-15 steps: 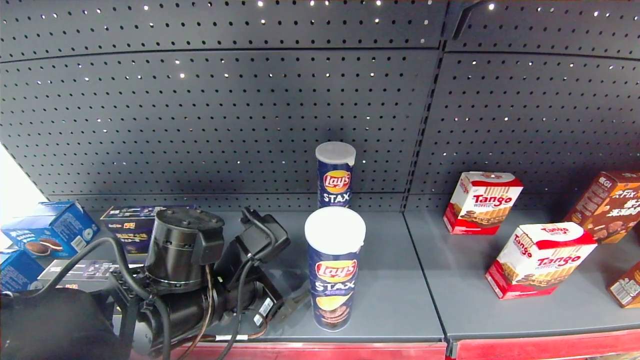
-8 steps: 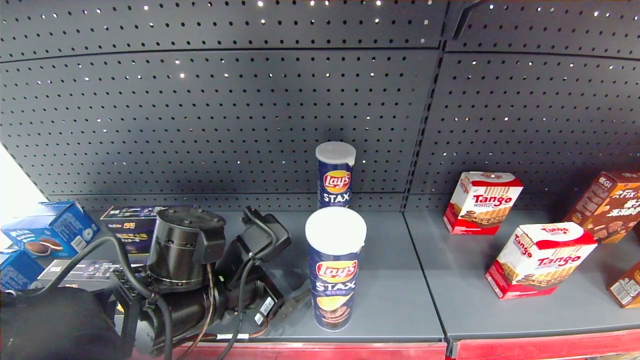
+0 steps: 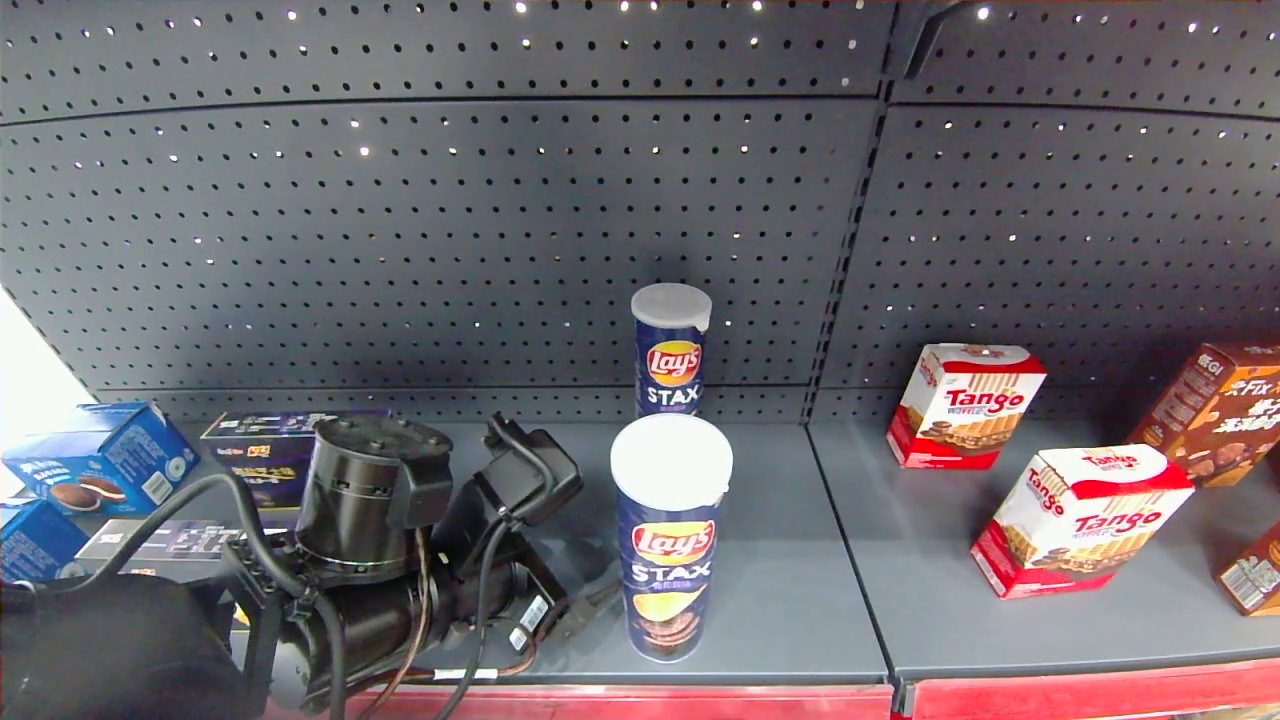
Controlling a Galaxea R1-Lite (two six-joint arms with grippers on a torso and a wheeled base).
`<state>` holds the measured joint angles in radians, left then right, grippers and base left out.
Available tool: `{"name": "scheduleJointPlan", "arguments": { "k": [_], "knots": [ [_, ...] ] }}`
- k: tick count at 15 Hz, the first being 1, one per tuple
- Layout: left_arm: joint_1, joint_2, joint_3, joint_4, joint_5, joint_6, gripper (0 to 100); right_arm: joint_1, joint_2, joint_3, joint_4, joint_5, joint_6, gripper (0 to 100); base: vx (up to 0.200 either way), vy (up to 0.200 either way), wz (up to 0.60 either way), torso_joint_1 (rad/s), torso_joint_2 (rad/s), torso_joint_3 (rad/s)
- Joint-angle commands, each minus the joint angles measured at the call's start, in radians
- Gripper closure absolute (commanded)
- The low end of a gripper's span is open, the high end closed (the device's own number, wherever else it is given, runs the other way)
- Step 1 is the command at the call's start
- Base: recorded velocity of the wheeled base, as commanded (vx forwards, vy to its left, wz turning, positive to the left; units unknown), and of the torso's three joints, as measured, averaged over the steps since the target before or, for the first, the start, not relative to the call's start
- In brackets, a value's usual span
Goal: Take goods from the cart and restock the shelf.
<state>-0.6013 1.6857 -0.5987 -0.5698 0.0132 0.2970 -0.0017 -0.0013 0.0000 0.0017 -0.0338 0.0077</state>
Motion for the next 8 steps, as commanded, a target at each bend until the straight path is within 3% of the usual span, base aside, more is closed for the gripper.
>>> {"name": "scheduleJointPlan", "arguments": {
  "k": [1, 8],
  "knots": [
    [0.000, 0.000, -0.001, -0.001, 0.001, 0.001, 0, 0.000, 0.001, 0.000, 0.000, 0.000, 0.000, 0, 0.000, 0.000, 0.00, 0.000, 0.00, 0.000],
    [-0.003, 0.020, -0.012, 0.001, 0.001, 0.001, 0, 0.000, 0.001, 0.000, 0.000, 0.000, 0.000, 0, 0.000, 0.000, 0.00, 0.000, 0.00, 0.000]
  ]
}}
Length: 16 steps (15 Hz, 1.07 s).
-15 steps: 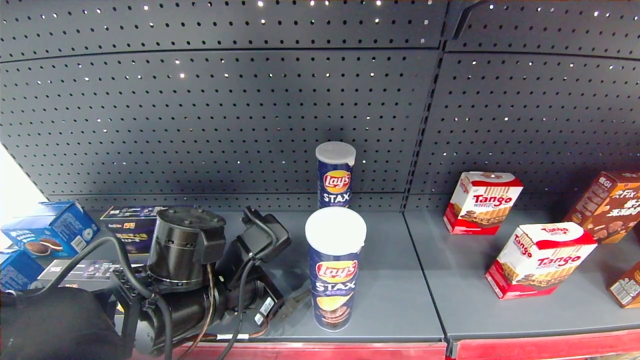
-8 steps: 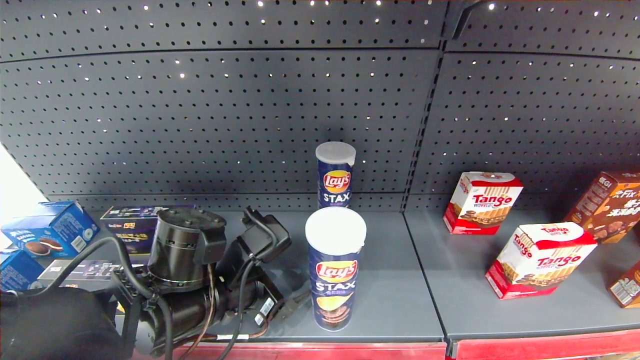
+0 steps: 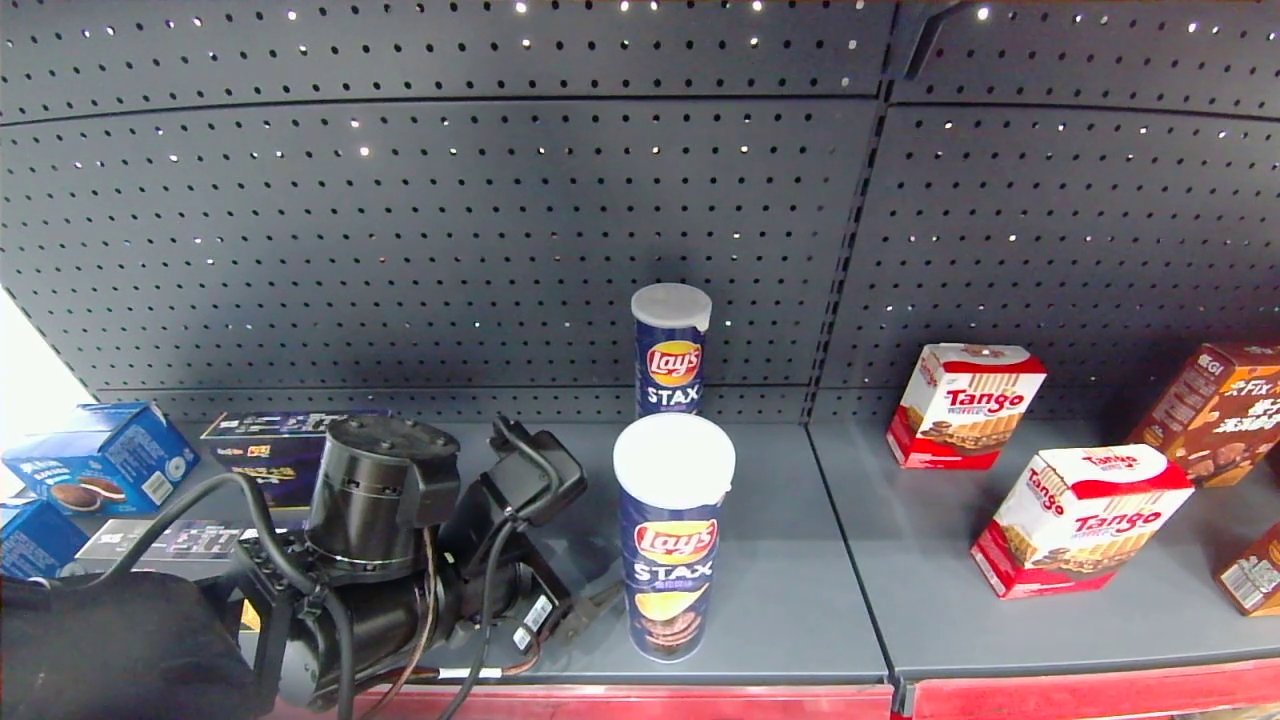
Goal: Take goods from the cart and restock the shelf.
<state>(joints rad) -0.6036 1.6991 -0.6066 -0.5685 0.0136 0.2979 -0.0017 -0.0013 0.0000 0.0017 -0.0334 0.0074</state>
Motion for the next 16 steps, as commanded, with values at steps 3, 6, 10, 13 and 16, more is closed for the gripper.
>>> {"name": "scheduleJointPlan", "arguments": {
  "k": [3, 6, 10, 13, 16],
  "knots": [
    [-0.001, 0.017, -0.013, -0.001, 0.000, 0.000, 0, 0.000, 0.001, 0.000, 0.000, 0.000, 0.000, 0, 0.000, 0.000, 0.00, 0.000, 0.00, 0.000],
    [0.005, 0.011, 0.001, -0.001, 0.000, 0.001, 0, 0.000, 0.001, 0.000, 0.000, 0.000, 0.000, 0, 0.000, 0.000, 0.00, 0.000, 0.00, 0.000],
    [0.056, -0.019, 0.007, 0.001, 0.000, 0.001, 0, 0.000, 0.001, 0.000, 0.000, 0.000, 0.000, 0, 0.000, 0.000, 0.00, 0.000, 0.00, 0.000],
    [0.122, -0.075, -0.013, -0.014, 0.002, 0.000, 0, 0.000, 0.001, 0.000, 0.000, 0.000, 0.000, 0, 0.000, 0.000, 0.00, 0.000, 0.00, 0.000],
    [0.193, -0.145, -0.071, -0.073, 0.014, -0.005, 0, 0.000, 0.001, 0.000, 0.000, 0.000, 0.000, 0, 0.000, 0.000, 0.00, 0.000, 0.00, 0.000]
  ]
}}
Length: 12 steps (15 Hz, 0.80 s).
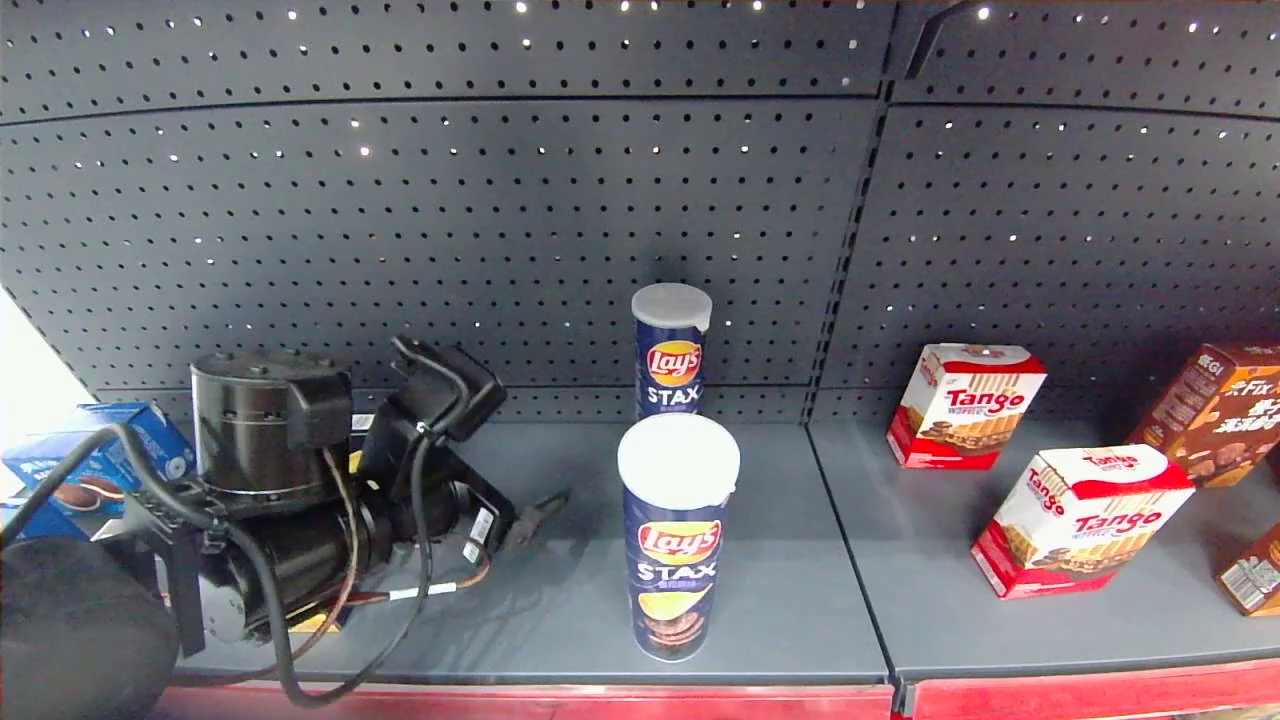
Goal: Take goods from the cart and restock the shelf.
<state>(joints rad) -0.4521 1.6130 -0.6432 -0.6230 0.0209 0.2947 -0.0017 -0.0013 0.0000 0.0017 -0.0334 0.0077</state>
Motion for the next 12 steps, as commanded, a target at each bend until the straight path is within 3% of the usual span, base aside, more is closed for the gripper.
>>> {"name": "scheduleJointPlan", "arguments": {
  "k": [1, 3, 6, 9, 10, 12],
  "knots": [
    [0.084, -0.116, -0.069, -0.017, 0.021, -0.005, 0, 0.000, 0.001, 0.000, 0.000, 0.000, 0.000, 0, 0.000, 0.000, 0.00, 0.000, 0.00, 0.000],
    [0.130, -0.196, -0.070, -0.014, 0.019, -0.005, 0, 0.000, 0.001, 0.000, 0.000, 0.000, 0.000, 0, 0.000, 0.000, 0.00, 0.000, 0.00, 0.000],
    [0.213, -0.415, 0.020, 0.005, 0.025, -0.005, 0, 0.000, 0.001, 0.000, 0.000, 0.000, 0.000, 0, 0.000, 0.000, 0.00, 0.000, 0.00, 0.000],
    [0.236, -0.588, 0.077, 0.020, 0.103, -0.009, 0, 0.000, 0.001, 0.000, 0.000, 0.000, 0.000, 0, 0.000, 0.000, 0.00, 0.000, 0.00, 0.000],
    [0.273, -0.754, 0.125, 0.029, 0.151, -0.023, 0, 0.000, 0.001, 0.000, 0.000, 0.000, 0.000, 0, 0.000, 0.000, 0.00, 0.000, 0.00, 0.000],
    [0.306, -0.955, 0.198, 0.088, 0.159, -0.017, 0, 0.000, 0.001, 0.000, 0.000, 0.000, 0.000, 0, 0.000, 0.000, 0.00, 0.000, 0.00, 0.000]
  ]
}}
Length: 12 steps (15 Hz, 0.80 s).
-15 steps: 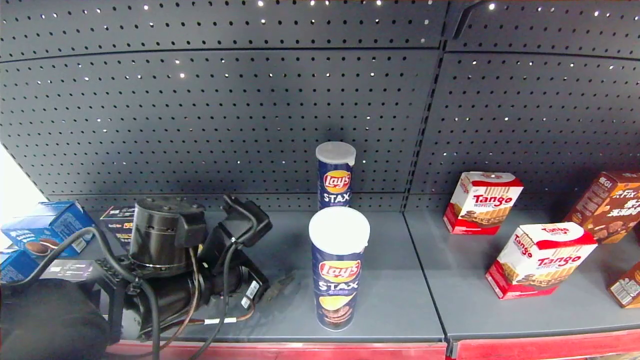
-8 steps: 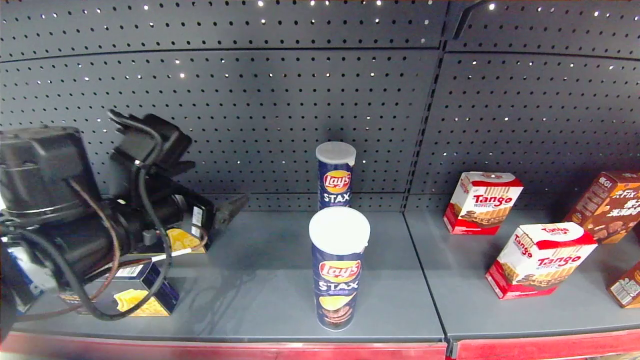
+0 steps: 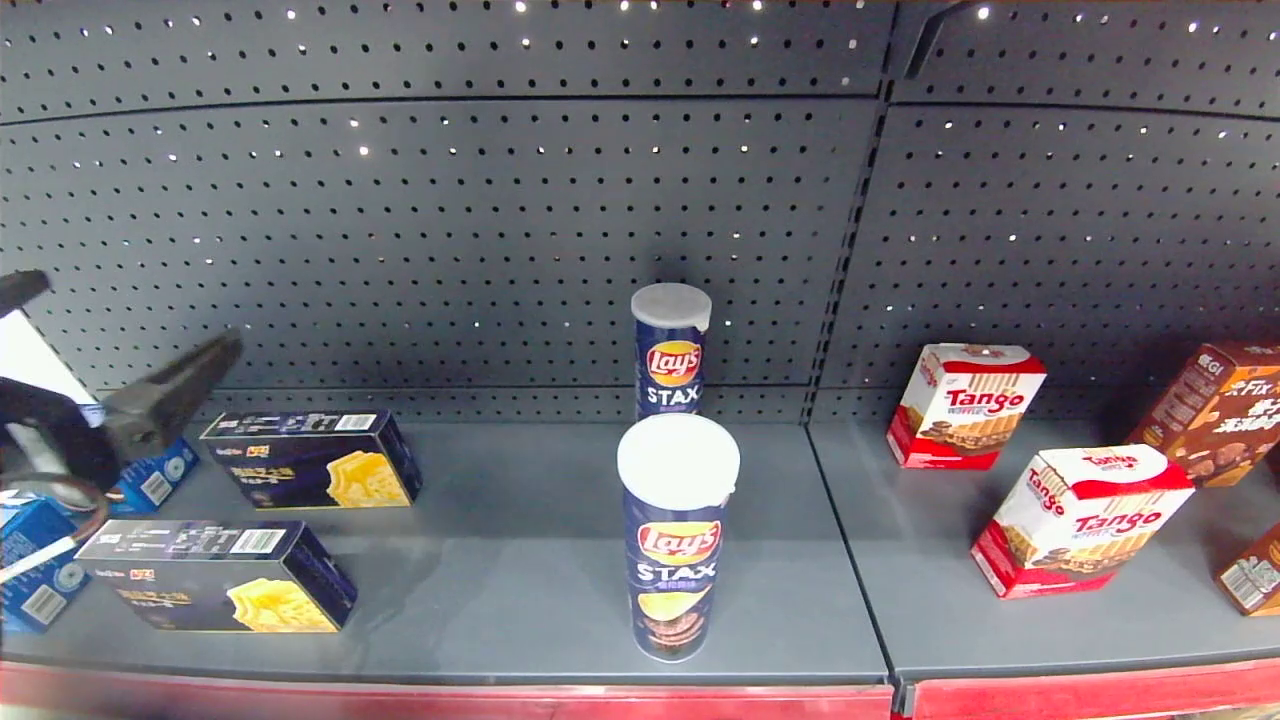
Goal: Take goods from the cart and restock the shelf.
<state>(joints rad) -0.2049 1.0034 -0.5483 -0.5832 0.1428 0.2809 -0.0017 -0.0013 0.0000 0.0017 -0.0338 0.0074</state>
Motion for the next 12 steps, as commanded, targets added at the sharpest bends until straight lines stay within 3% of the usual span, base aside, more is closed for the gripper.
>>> {"name": "scheduleJointPlan", "arguments": {
  "k": [1, 3, 4, 6, 7, 10, 12],
  "knots": [
    [0.081, -0.425, 0.139, 0.069, 0.044, -0.003, 0, 0.000, 0.001, 0.000, 0.000, 0.000, 0.000, 0, 0.000, 0.000, 0.00, 0.000, 0.00, 0.000],
    [0.119, -0.534, 0.202, 0.072, 0.054, -0.003, 0, 0.000, 0.001, 0.000, 0.000, 0.000, 0.000, 0, 0.000, 0.000, 0.00, 0.000, 0.00, 0.000],
    [0.176, -0.684, 0.271, 0.074, 0.052, -0.012, 0, 0.000, 0.001, 0.000, 0.000, 0.000, 0.000, 0, 0.000, 0.000, 0.00, 0.000, 0.00, 0.000],
    [0.205, -0.750, 0.311, 0.075, 0.054, -0.029, 0, 0.000, 0.001, 0.000, 0.000, 0.000, 0.000, 0, 0.000, 0.000, 0.00, 0.000, 0.00, 0.000],
    [0.219, -0.770, 0.352, 0.082, 0.081, -0.094, 0, 0.000, 0.001, 0.000, 0.000, 0.000, 0.000, 0, 0.000, 0.000, 0.00, 0.000, 0.00, 0.000],
    [0.219, -0.852, 0.518, 0.102, 0.086, -0.134, 0, 0.000, 0.001, 0.000, 0.000, 0.000, 0.000, 0, 0.000, 0.000, 0.00, 0.000, 0.00, 0.000],
    [0.216, -0.916, 0.548, 0.237, 0.080, -0.160, 0, 0.000, 0.001, 0.000, 0.000, 0.000, 0.000, 0, 0.000, 0.000, 0.00, 0.000, 0.00, 0.000]
  ]
}}
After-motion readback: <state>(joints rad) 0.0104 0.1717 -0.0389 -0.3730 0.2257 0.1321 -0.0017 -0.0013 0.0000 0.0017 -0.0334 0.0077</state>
